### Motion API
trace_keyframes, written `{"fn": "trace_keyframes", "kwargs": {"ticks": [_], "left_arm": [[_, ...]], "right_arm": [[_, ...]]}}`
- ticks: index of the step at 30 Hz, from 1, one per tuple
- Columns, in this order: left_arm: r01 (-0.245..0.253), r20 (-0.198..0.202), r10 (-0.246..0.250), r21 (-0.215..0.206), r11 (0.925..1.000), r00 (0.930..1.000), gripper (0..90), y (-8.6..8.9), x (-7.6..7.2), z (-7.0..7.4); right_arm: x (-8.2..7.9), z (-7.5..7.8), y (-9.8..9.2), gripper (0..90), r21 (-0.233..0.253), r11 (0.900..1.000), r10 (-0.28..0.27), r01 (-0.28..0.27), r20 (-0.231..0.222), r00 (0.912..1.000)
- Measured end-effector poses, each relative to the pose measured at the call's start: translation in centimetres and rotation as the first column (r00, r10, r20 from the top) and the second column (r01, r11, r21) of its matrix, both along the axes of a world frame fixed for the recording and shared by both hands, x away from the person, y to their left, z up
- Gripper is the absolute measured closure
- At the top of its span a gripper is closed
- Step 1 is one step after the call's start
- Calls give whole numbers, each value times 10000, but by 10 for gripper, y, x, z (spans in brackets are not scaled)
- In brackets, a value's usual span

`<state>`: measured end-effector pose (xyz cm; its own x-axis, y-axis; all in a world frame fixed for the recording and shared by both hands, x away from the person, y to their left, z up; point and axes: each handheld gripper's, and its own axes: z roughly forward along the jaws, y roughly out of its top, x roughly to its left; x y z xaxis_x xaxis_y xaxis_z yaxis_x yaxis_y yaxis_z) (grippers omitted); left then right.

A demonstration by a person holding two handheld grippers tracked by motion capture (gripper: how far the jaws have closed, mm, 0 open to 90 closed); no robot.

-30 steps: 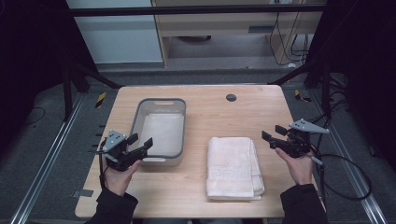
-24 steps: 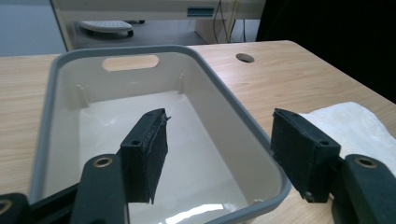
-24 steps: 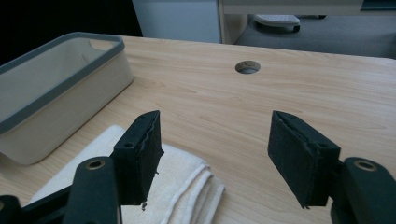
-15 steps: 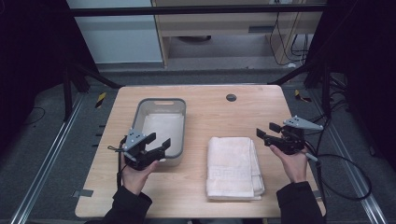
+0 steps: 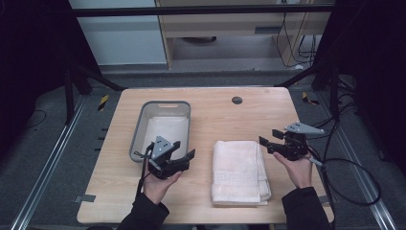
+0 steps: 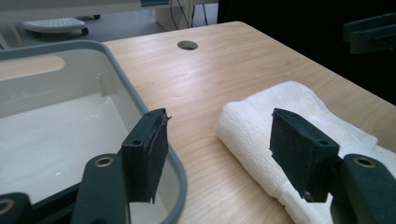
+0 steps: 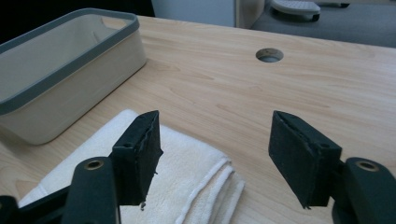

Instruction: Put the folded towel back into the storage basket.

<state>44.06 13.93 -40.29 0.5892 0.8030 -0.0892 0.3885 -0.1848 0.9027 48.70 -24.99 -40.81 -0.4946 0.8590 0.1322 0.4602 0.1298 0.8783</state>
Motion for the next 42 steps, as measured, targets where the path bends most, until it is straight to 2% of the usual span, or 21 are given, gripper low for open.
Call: {"fn": "trace_keyframes", "kwargs": {"ticks": [6, 11, 13, 14, 16, 21, 24, 33, 38, 42], "left_arm": [[253, -218, -250, 123, 9996, 9994, 361, -12, -4, -8], [502, -370, -493, 253, 9984, 9981, 360, -21, -7, -14], [588, -417, -574, 341, 9977, 9975, 360, -25, -9, -17], [633, -502, -612, 401, 9972, 9969, 360, -27, -9, -20], [722, -608, -689, 533, 9960, 9958, 360, -32, -10, -24], [883, -814, -827, 677, 9938, 9932, 359, -38, -12, -33], [940, -888, -871, 763, 9926, 9922, 356, -41, -13, -36], [1205, -1214, -1070, 1097, 9866, 9868, 346, -53, -15, -52], [1290, -1371, -1113, 1272, 9835, 9843, 337, -58, -14, -60], [1290, -1466, -1096, 1301, 9831, 9831, 333, -61, -13, -64]], "right_arm": [[0, -5, -2, 303, 170, 9999, 22, -19, -164, 9999], [0, -9, -1, 287, 92, 9999, 74, -71, -323, 9995], [1, -13, 0, 274, 20, 9999, 144, -143, -432, 9990], [1, -17, 3, 261, -334, 9992, 222, -241, -560, 9982], [2, -19, 5, 256, -563, 9978, 311, -342, -552, 9980], [3, -23, 9, 242, -686, 9967, 391, -437, -674, 9970], [2, -27, 7, 246, -527, 9981, 286, -331, -831, 9961], [1, -37, 5, 261, -530, 9980, 288, -344, -1045, 9941], [1, -45, 2, 269, -463, 9985, 228, -292, -1324, 9909], [2, -50, 3, 271, -473, 9985, 206, -277, -1443, 9893]]}}
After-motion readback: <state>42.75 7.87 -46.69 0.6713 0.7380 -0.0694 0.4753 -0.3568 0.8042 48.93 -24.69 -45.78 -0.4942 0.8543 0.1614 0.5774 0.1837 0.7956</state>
